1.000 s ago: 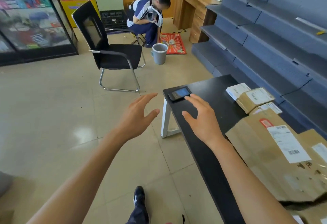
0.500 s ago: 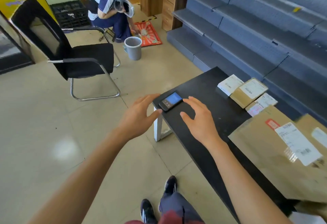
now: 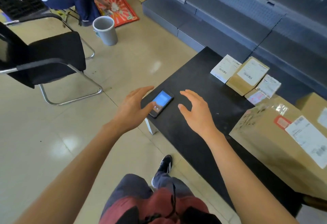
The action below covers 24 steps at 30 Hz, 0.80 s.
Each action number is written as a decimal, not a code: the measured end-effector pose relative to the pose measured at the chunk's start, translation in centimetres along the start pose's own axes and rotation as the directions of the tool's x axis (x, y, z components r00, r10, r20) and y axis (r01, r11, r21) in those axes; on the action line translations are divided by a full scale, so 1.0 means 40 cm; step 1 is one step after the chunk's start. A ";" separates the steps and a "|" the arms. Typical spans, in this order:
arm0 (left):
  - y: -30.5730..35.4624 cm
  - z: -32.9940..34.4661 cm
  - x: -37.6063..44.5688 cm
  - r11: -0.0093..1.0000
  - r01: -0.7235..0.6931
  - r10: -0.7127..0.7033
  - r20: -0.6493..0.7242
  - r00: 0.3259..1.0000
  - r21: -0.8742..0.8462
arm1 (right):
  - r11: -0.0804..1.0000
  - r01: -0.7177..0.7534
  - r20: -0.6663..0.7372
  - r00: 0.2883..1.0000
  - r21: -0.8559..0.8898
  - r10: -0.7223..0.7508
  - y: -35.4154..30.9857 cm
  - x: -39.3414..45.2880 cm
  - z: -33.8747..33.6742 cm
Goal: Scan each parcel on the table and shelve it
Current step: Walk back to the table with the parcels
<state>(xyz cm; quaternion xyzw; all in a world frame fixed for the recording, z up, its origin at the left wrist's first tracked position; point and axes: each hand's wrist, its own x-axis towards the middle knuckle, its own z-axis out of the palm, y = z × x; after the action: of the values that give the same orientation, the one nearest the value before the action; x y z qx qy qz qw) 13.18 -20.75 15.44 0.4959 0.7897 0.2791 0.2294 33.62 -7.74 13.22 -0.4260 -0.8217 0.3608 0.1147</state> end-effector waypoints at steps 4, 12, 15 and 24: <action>-0.022 0.008 0.058 1.000 -0.019 0.019 0.052 0.998 -0.008 | 0.999 -0.037 0.008 0.999 0.031 0.037 0.004 0.032 0.048; -0.124 0.027 0.191 0.999 -0.035 0.037 0.208 0.977 -0.014 | 0.959 -0.282 0.018 0.959 0.024 0.281 0.010 0.101 0.175; -0.168 0.036 0.227 0.998 -0.052 0.055 0.262 0.964 -0.019 | 0.911 -0.412 0.015 0.911 0.012 0.411 0.006 0.115 0.232; -0.303 0.053 0.319 0.999 -0.048 0.049 0.417 0.907 -0.014 | 0.832 -0.548 -0.036 0.836 -0.081 0.547 0.010 0.185 0.421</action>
<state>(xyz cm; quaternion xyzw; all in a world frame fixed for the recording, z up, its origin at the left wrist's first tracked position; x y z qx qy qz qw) 1.44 -12.96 4.68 0.5631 0.7094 0.1737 0.3867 21.01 -10.12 0.06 -0.6499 -0.6800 0.3394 -0.0075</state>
